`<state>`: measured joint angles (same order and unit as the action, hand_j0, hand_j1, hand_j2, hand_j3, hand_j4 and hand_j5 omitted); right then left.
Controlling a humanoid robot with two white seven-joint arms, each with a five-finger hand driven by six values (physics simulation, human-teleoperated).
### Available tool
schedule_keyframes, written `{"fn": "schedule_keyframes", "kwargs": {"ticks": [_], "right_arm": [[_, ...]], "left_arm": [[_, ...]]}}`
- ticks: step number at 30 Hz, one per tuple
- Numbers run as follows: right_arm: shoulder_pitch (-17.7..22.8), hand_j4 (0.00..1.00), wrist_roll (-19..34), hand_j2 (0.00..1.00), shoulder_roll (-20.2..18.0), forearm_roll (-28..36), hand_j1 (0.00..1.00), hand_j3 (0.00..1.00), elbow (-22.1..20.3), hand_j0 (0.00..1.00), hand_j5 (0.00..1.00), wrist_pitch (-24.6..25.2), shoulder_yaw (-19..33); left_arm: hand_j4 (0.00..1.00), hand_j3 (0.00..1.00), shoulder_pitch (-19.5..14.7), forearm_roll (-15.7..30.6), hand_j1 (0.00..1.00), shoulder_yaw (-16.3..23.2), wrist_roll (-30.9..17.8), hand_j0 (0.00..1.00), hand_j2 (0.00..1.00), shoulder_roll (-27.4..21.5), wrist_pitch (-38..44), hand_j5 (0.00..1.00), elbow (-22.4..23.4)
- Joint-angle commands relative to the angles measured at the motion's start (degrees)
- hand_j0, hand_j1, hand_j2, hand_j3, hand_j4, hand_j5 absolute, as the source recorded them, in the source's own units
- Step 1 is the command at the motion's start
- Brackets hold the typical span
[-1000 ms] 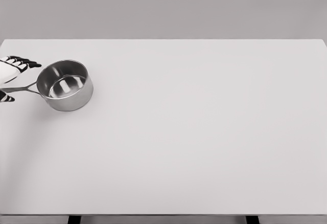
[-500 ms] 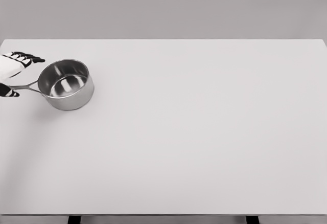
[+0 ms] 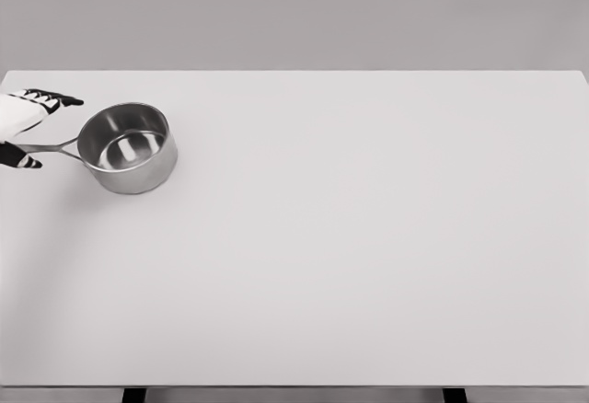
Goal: Rotate pot handle
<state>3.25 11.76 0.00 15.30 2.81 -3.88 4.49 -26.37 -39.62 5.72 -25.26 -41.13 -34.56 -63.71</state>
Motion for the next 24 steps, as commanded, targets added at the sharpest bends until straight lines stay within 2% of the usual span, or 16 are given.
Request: {"fn": "schedule_keyframes", "kwargs": {"ticks": [1, 7, 14, 17, 18, 20, 21, 24], "right_arm": [[0.0, 1.0, 0.0, 1.0, 0.0, 0.0, 1.0, 1.0, 0.0, 1.0, 1.0, 0.0, 0.0], [0.0, 1.0, 0.0, 1.0, 0.0, 0.0, 1.0, 1.0, 0.0, 1.0, 1.0, 0.0, 0.0], [0.0, 1.0, 0.0, 1.0, 0.0, 0.0, 1.0, 1.0, 0.0, 1.0, 1.0, 0.0, 0.0], [0.0, 1.0, 0.0, 1.0, 0.0, 0.0, 1.0, 1.0, 0.0, 1.0, 1.0, 0.0, 0.0], [0.0, 1.0, 0.0, 1.0, 0.0, 0.0, 1.0, 1.0, 0.0, 1.0, 1.0, 0.0, 0.0], [0.0, 1.0, 0.0, 1.0, 0.0, 0.0, 1.0, 1.0, 0.0, 1.0, 1.0, 0.0, 0.0], [0.0, 1.0, 0.0, 1.0, 0.0, 0.0, 1.0, 1.0, 0.0, 1.0, 1.0, 0.0, 0.0], [0.0, 1.0, 0.0, 1.0, 0.0, 0.0, 1.0, 1.0, 0.0, 1.0, 1.0, 0.0, 0.0]], "left_arm": [[1.0, 1.0, -0.2, 0.3, 1.0, 0.3, 0.0, 1.0, 1.0, 0.3, 1.0, 1.0, 0.6], [1.0, 1.0, -2.4, 0.3, 1.0, 0.3, 0.0, 1.0, 1.0, 1.5, 1.1, 1.0, 4.1], [1.0, 1.0, -2.7, 0.4, 1.0, 0.3, 0.1, 1.0, 1.0, 1.5, 1.0, 1.0, 4.2], [1.0, 1.0, -2.7, 1.3, 1.0, -0.3, 0.1, 1.0, 1.0, 1.1, 0.4, 1.0, 2.9], [1.0, 1.0, -2.7, 1.6, 1.0, -0.4, 0.2, 1.0, 1.0, 0.9, 0.3, 1.0, 0.3], [1.0, 1.0, -1.9, 5.2, 1.0, -0.3, 0.2, 1.0, 1.0, 0.7, 0.4, 1.0, -3.9], [1.0, 1.0, -0.8, 6.9, 1.0, -0.3, 0.2, 1.0, 1.0, 0.4, 0.4, 1.0, -4.6], [1.0, 1.0, -0.4, 7.9, 1.0, -0.4, 0.2, 1.0, 1.0, -0.7, 0.4, 1.0, -5.7]]}}
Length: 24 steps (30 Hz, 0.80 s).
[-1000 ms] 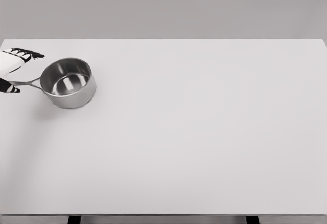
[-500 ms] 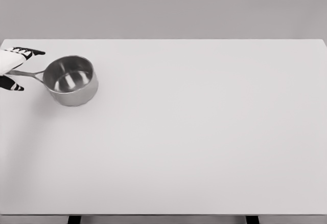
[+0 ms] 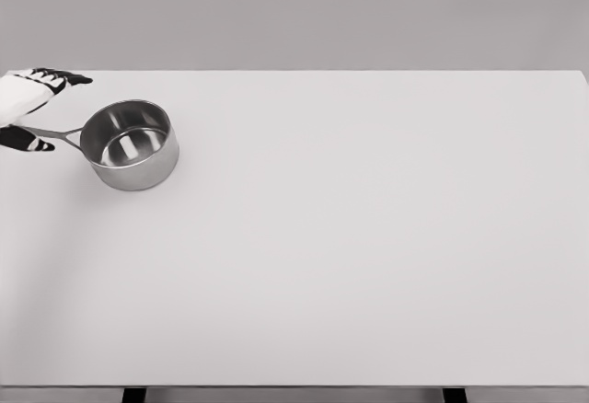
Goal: Rotate pot handle
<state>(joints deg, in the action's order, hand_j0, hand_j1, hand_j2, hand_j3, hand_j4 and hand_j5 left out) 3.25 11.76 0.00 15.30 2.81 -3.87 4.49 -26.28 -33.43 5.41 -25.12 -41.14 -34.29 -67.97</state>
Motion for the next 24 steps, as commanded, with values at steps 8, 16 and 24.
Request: {"fn": "schedule_keyframes", "kwargs": {"ticks": [8, 16, 24], "right_arm": [[0.0, 1.0, 0.0, 1.0, 0.0, 0.0, 1.0, 1.0, 0.0, 1.0, 1.0, 0.0, 0.0], [0.0, 1.0, 0.0, 1.0, 0.0, 0.0, 1.0, 1.0, 0.0, 1.0, 1.0, 0.0, 0.0], [0.0, 1.0, 0.0, 1.0, 0.0, 0.0, 1.0, 1.0, 0.0, 1.0, 1.0, 0.0, 0.0]], "left_arm": [[1.0, 1.0, 4.7, 15.5, 1.0, -6.4, 0.2, 1.0, 1.0, -5.3, -0.7, 1.0, -10.2], [1.0, 1.0, 14.9, 21.2, 1.0, -10.9, 0.4, 1.0, 1.0, -4.5, -0.7, 1.0, -25.6], [1.0, 1.0, 27.3, 20.7, 1.0, -10.9, -0.1, 1.0, 1.0, -4.6, -0.7, 1.0, -34.9]]}}
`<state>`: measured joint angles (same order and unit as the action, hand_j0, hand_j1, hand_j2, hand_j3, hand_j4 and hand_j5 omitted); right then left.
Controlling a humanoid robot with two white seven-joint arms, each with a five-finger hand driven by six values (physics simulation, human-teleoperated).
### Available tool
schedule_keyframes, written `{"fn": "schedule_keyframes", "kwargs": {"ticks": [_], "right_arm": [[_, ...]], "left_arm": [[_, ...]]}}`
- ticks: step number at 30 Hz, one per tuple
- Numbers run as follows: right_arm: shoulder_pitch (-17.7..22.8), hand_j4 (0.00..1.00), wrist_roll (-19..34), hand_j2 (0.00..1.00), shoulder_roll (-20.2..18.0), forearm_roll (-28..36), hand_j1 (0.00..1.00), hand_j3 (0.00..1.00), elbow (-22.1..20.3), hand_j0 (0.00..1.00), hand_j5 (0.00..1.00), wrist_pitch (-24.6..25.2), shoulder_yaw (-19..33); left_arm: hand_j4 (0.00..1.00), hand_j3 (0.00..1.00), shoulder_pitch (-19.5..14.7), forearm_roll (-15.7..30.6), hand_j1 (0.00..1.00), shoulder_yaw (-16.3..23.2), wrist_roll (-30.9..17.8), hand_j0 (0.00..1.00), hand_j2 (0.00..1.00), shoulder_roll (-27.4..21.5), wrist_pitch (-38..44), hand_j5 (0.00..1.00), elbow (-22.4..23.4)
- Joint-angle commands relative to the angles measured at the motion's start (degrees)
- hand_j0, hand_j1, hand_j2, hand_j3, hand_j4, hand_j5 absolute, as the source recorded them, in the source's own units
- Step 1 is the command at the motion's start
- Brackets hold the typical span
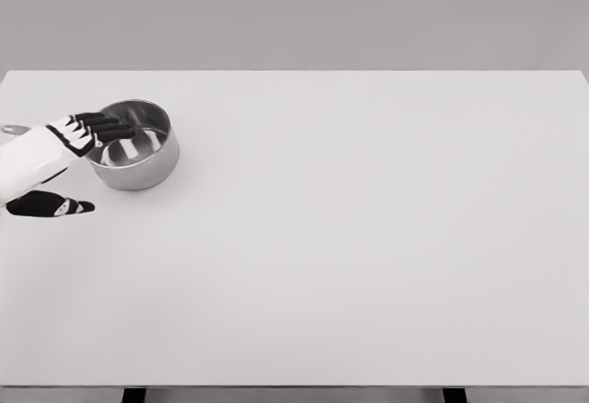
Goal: Rotate pot handle
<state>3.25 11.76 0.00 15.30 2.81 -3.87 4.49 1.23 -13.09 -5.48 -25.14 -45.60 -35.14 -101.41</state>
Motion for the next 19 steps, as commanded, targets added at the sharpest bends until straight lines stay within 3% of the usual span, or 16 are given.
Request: {"fn": "schedule_keyframes", "kwargs": {"ticks": [1, 19], "right_arm": [[0.0, 1.0, 0.0, 1.0, 0.0, 0.0, 1.0, 1.0, 0.0, 1.0, 1.0, 0.0, 0.0], [0.0, 1.0, 0.0, 1.0, 0.0, 0.0, 1.0, 1.0, 0.0, 1.0, 1.0, 0.0, 0.0]], "left_arm": [[1.0, 1.0, 0.2, 0.3, 1.0, -0.1, -0.1, 1.0, 1.0, 0.0, 0.1, 1.0, -1.4], [1.0, 1.0, 0.7, 0.3, 1.0, -0.1, -0.2, 1.0, 1.0, 0.7, 0.1, 1.0, -1.8]]}}
